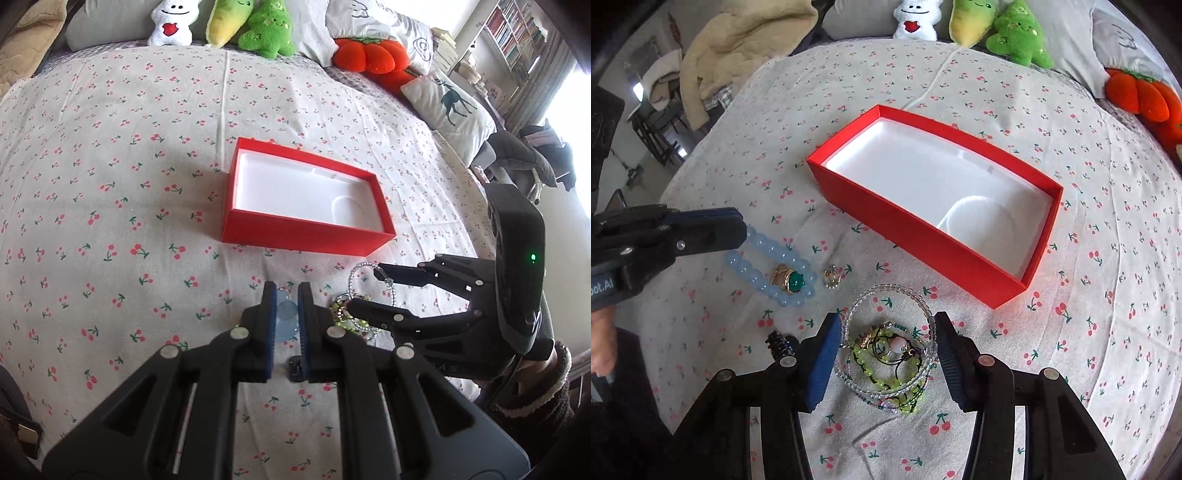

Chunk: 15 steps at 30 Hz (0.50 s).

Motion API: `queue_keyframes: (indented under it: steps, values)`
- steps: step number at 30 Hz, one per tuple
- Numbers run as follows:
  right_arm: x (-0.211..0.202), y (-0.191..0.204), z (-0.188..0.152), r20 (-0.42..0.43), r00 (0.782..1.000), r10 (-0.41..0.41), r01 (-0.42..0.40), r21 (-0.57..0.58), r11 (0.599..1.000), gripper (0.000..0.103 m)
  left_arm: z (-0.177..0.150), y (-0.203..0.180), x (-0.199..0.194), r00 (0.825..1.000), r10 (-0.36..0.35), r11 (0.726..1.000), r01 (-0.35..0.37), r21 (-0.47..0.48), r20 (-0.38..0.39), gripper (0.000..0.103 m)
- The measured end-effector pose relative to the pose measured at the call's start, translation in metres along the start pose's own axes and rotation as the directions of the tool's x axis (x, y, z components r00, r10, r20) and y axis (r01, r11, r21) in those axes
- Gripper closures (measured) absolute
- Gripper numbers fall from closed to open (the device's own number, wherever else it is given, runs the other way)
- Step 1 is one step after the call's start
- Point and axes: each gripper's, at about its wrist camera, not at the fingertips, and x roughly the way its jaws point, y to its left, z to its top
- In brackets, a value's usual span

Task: Organize jewelry
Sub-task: 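Lower both bracelets into the red box and open both tools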

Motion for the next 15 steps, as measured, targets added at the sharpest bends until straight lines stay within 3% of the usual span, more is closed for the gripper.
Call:
queue_keyframes:
  steps: [7, 15]
  values:
    - [-0.022, -0.01, 0.015, 0.088, 0.996, -0.007, -0.002, 0.101, 0.995, 0.051, 0.016, -0.015, -0.022, 0.998, -0.032, 0.999, 0.032, -0.008, 0.058, 0.091]
    - [-0.03, -0.039, 0.039, 0.161, 0.987, -0.021, -0.016, 0.223, 0.975, 0.051, 0.063, -0.043, -0.016, 0.995, -0.047, 0.999, 0.048, -0.001, 0.092, 0.091]
